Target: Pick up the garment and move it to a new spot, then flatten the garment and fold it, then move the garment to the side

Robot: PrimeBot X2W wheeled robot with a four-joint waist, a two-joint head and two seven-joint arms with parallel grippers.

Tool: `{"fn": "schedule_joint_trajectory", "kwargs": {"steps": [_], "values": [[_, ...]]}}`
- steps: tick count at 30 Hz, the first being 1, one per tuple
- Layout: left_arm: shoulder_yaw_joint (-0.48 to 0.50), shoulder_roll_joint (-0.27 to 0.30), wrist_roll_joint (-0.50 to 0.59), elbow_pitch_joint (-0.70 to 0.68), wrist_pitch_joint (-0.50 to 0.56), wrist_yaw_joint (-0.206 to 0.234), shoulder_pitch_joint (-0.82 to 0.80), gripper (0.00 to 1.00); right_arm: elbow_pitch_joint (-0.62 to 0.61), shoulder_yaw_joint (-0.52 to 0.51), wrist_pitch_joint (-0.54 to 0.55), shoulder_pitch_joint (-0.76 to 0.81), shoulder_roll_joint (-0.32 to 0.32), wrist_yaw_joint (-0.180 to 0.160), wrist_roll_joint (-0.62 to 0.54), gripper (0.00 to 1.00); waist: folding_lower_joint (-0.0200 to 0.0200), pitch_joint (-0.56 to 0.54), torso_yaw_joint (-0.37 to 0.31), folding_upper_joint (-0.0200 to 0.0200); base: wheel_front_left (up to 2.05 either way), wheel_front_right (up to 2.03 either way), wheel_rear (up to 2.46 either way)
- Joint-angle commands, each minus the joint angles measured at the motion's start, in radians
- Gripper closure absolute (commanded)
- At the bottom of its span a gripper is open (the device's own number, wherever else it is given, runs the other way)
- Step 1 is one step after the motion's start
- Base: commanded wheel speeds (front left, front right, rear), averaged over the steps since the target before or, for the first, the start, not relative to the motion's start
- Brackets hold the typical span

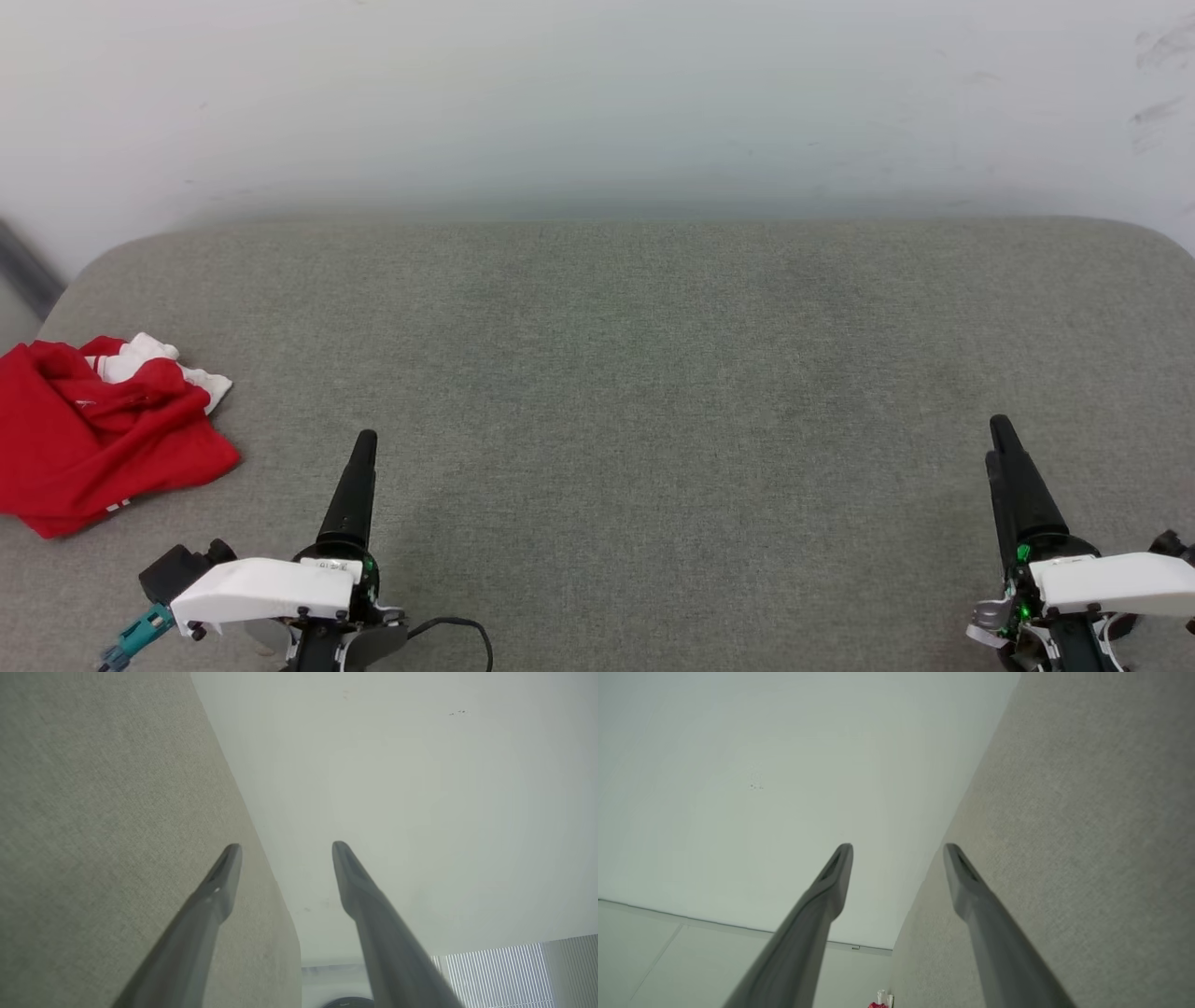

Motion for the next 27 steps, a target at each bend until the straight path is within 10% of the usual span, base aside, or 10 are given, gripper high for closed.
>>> {"fn": "schedule_joint_trajectory", "kwargs": {"steps": [1, 27], "values": [[-0.007, 0.003, 0.099, -0.021, -0.019, 0.000, -0.032, 0.00, -0.035, 0.001, -0.020, -0.004, -0.003, 0.000, -0.106, 0.00, 0.0000, 0.000, 0.001, 0.0000, 0.00, 0.00, 0.00], [-0.083, 0.001, 0.642, -0.023, -0.111, 0.009, -0.058, 0.00, -0.077, 0.035, -0.098, -0.002, -0.001, 0.000, -0.730, 0.00, 0.0000, -0.002, 0.005, 0.0000, 0.00, 0.00, 0.00]]}}
